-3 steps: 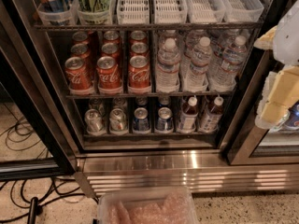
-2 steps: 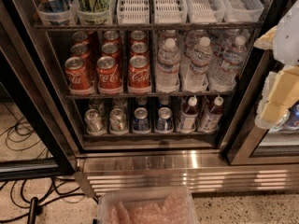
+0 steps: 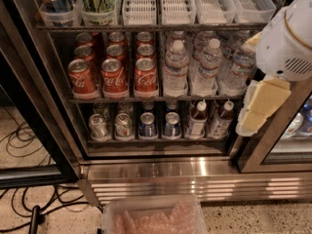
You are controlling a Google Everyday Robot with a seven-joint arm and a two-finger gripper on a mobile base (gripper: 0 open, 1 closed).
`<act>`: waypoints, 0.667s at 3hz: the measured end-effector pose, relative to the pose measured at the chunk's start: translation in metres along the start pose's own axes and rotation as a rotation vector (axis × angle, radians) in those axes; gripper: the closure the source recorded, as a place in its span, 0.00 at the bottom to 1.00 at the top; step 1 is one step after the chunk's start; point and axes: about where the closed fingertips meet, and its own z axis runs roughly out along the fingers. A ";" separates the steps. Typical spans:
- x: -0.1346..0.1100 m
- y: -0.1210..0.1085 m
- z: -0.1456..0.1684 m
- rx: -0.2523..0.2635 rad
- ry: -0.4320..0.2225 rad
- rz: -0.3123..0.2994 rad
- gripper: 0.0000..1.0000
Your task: Pick green can from top shelf of fridge
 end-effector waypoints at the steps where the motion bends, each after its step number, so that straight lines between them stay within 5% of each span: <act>1: -0.033 0.004 0.006 0.004 -0.041 -0.092 0.00; 2: -0.033 0.004 0.006 0.004 -0.041 -0.092 0.00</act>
Offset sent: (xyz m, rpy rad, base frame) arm 0.0038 0.0277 0.0011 0.0054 -0.0252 0.0756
